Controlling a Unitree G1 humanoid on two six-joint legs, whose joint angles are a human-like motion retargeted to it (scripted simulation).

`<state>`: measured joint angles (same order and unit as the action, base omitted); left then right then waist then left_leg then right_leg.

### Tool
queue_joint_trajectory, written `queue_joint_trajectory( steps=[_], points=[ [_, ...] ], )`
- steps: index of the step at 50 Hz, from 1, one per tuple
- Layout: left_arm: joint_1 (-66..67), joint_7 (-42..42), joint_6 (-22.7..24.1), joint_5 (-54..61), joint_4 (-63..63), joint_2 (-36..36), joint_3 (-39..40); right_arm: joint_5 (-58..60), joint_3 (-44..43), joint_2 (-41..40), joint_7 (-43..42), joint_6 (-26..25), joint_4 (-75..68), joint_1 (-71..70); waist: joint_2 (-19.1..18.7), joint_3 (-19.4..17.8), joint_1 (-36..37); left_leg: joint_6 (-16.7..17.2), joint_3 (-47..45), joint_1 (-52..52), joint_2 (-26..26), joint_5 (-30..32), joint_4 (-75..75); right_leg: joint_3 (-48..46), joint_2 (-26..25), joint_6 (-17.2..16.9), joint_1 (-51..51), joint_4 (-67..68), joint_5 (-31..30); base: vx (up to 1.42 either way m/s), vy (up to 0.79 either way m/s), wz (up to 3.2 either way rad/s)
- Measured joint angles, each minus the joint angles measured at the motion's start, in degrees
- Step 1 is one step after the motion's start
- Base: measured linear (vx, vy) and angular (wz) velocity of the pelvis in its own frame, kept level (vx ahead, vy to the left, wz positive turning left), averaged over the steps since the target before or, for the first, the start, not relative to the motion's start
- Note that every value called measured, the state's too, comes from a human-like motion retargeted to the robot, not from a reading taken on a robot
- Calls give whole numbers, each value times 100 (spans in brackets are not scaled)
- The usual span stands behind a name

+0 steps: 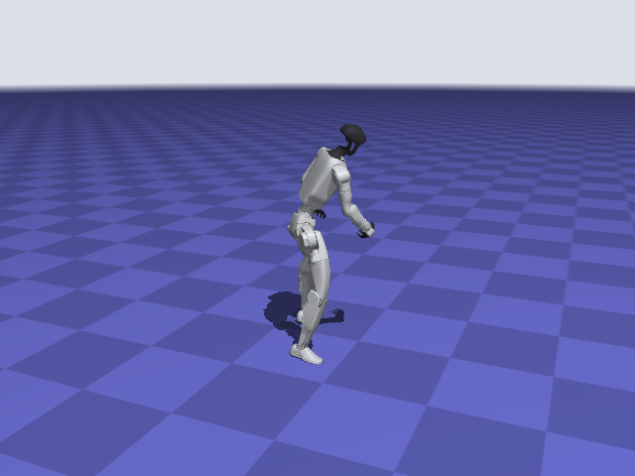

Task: Kungfu

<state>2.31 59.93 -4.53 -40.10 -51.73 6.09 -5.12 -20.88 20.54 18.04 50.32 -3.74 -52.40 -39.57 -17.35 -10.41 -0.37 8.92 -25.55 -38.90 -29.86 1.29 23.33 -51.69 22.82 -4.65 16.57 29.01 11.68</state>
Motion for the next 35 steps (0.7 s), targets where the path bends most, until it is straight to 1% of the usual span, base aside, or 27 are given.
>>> queue_joint_trajectory(
  steps=[2, 3, 6, 8, 10, 11, 12, 13, 14, 15, 16, 17, 18, 19, 20, 22, 23, 25, 27, 28, 30, 32, 33, 34, 35],
  points=[
    [201, -209, 85, 194, 40, 81, 318, 25, 134, -50, 35, 61, 196, -131, 81, 135, 231, -301, 257, -44, 206, -392, 311, -85, -48, 34, -371, -428, -328, 70, 63, 61],
    [302, -338, 128, 306, 76, 122, 474, 14, 191, -64, 39, 90, 302, -204, 125, 208, 338, -397, 333, -48, 312, -604, 464, -106, -72, 38, -553, -640, -499, 75, 79, 73],
    [604, -757, 351, 602, 311, 245, 960, -22, 320, -61, -4, 274, 643, -420, 257, 437, 668, -335, 602, 82, 671, -1136, 688, -111, -125, 37, -1177, -1259, -1198, 76, 81, 88],
    [752, -1049, 603, 670, 544, 376, 1300, 7, 407, -44, -131, 460, 847, -550, 331, 605, 794, -388, 802, 146, 967, -1413, 859, -205, -192, 87, -1693, -1706, -1858, 77, 84, 131],
    [814, -1384, 926, 632, 807, 561, 1651, 69, 475, -32, -296, 678, 1021, -660, 382, 790, 789, -476, 1072, 175, 1315, -1557, 1000, -193, -295, 223, -2190, -2088, -2648, 72, 67, 177],
    [793, -1608, 1129, 625, 964, 716, 1793, 87, 510, 12, -366, 795, 1131, -713, 380, 870, 732, -548, 1233, 220, 1485, -1583, 1026, 53, -371, 526, -2338, -2129, -2950, 68, 56, 198],
    [754, -1866, 1339, 652, 1128, 891, 1915, 115, 539, 65, -441, 918, 1252, -762, 390, 941, 674, -626, 1382, 272, 1660, -1609, 1045, 443, -464, 729, -2429, -2112, -3168, 68, 58, 201],
    [677, -2192, 1565, 745, 1307, 1108, 2001, 162, 555, 135, -528, 1054, 1397, -802, 423, 996, 618, -715, 1509, 339, 1845, -1632, 1051, 1119, -591, 731, -2407, -1976, -3219, 67, 54, 188],
    [551, -2570, 1751, 952, 1475, 1332, 2042, 241, 535, 216, -632, 1201, 1567, -815, 457, 1035, 568, -797, 1663, 428, 2030, -1632, 1019, 2007, -811, 473, -2290, -1703, -2887, 64, 47, 174],
    [401, -2974, 1916, 1215, 1638, 1560, 2061, 335, 497, 301, -745, 1354, 1751, -813, 491, 1066, 522, -875, 1832, 528, 2214, -1620, 968, 3000, -1079, 85, -2128, -1362, -2363, 62, 40, 196],
    [183, -3429, 2030, 1558, 1779, 1742, 1993, 443, 410, 390, -941, 1528, 1960, -755, 502, 1054, 337, -948, 2077, 677, 2431, -1551, 847, 3610, -1480, -303, -1978, -988, -1830, 61, 37, 224],
    [-54, -3881, 2115, 1931, 1911, 1910, 1904, 554, 313, 464, -1176, 1711, 2176, -675, 496, 1031, 135, -1011, 2337, 830, 2624, -1486, 734, 4049, -1825, -656, -1818, -615, -1366, 57, 33, 256],
    [-326, -4328, 2143, 2366, 2028, 2050, 1772, 670, 196, 507, -1492, 1910, 2405, -550, 458, 987, -100, -1052, 2629, 987, 2766, -1430, 639, 4147, -2057, -940, -1637, -246, -1040, 51, 25, 233],
    [-611, -4742, 2155, 2781, 2134, 2142, 1598, 773, 73, 522, -1846, 2130, 2647, -386, 435, 946, -280, -1077, 2855, 1147, 2850, -1397, 562, 4146, -2225, -1035, -1397, 69, -825, 45, 17, 198],
    [-903, -5138, 2159, 3187, 2235, 2210, 1405, 870, -52, 523, -2218, 2361, 2895, -202, 419, 907, -432, -1093, 3048, 1307, 2904, -1375, 494, 4094, -2360, -1035, -1126, 356, -665, 43, 15, 155],
    [-1505, -5803, 2079, 3838, 2413, 2213, 850, 1104, -328, 501, -3059, 2914, 3413, 324, 511, 855, -683, -1167, 3267, 1680, 3108, -1305, 295, 3951, -2318, -744, -522, 632, -394, 43, 14, 123],
    [-1801, -6084, 1961, 4087, 2473, 2153, 549, 1246, -480, 471, -3499, 3220, 3675, 637, 597, 830, -784, -1186, 3338, 1874, 3202, -1265, 183, 3907, -2307, -546, -226, 616, -290, 42, 10, 115],
    [-2361, -6723, 1734, 4492, 2536, 1874, -123, 1600, -758, 395, -4462, 3929, 4173, 1315, 746, 724, -1086, -1233, 3590, 2276, 3423, -1149, -22, 3997, -2363, -275, 379, 424, -238, 38, 3, 148],
    [-2806, -7490, 1530, 4841, 2519, 1431, -832, 2193, -969, 291, -5759, 4652, 4574, 2012, 797, 519, -1564, -1332, 3885, 2722, 3547, -1015, -207, 4089, -2358, -4, 939, 4, -530, 33, 1, 213],
    [-2979, -7880, 1413, 5008, 2460, 1148, -1185, 2588, -1074, 232, -6547, 4941, 4758, 2361, 814, 388, -1816, -1398, 3991, 2943, 3571, -954, -281, 4090, -2291, 121, 1180, -274, -765, 28, 1, 226],
    [-3173, -8635, 1234, 5385, 2280, 494, -1914, 3652, -1222, 155, -8247, 5218, 5081, 3009, 862, 97, -2292, -1549, 4101, 3353, 3597, -868, -388, 3983, -2056, 293, 1546, -941, -1160, 22, 2, 207],
    [-3115, -9185, 1157, 5603, 1892, -259, -2555, 4700, -1286, 97, -9499, 4988, 5280, 3585, 929, -163, -2687, -1723, 4019, 3638, 3585, -817, -455, 3898, -1882, 404, 1865, -1637, -1431, 15, 6, 159],
    [-2995, -9296, 1105, 5657, 1646, -641, -2905, 5072, -1317, 54, -9842, 4822, 5318, 3850, 966, -269, -2902, -1765, 3979, 3746, 3558, -782, -504, 3770, -1770, 301, 2000, -1985, -1472, 12, 8, 139],
    [-2833, -9150, 1077, 5528, 1238, -1104, -3134, 5507, -1345, -33, -10743, 4314, 5305, 4129, 968, -372, -3084, -1815, 3880, 3838, 3480, -736, -574, 3556, -1651, 228, 2099, -2278, -1416, 10, 7, 125],
    [-2649, -8876, 1062, 5307, 748, -1607, -3302, 5974, -1370, -141, -11924, 3635, 5267, 4415, 953, -473, -3250, -1869, 3750, 3923, 3376, -683, -654, 3300, -1530, 168, 2181, -2543, -1313, 2, 10, 72]
  ],
)
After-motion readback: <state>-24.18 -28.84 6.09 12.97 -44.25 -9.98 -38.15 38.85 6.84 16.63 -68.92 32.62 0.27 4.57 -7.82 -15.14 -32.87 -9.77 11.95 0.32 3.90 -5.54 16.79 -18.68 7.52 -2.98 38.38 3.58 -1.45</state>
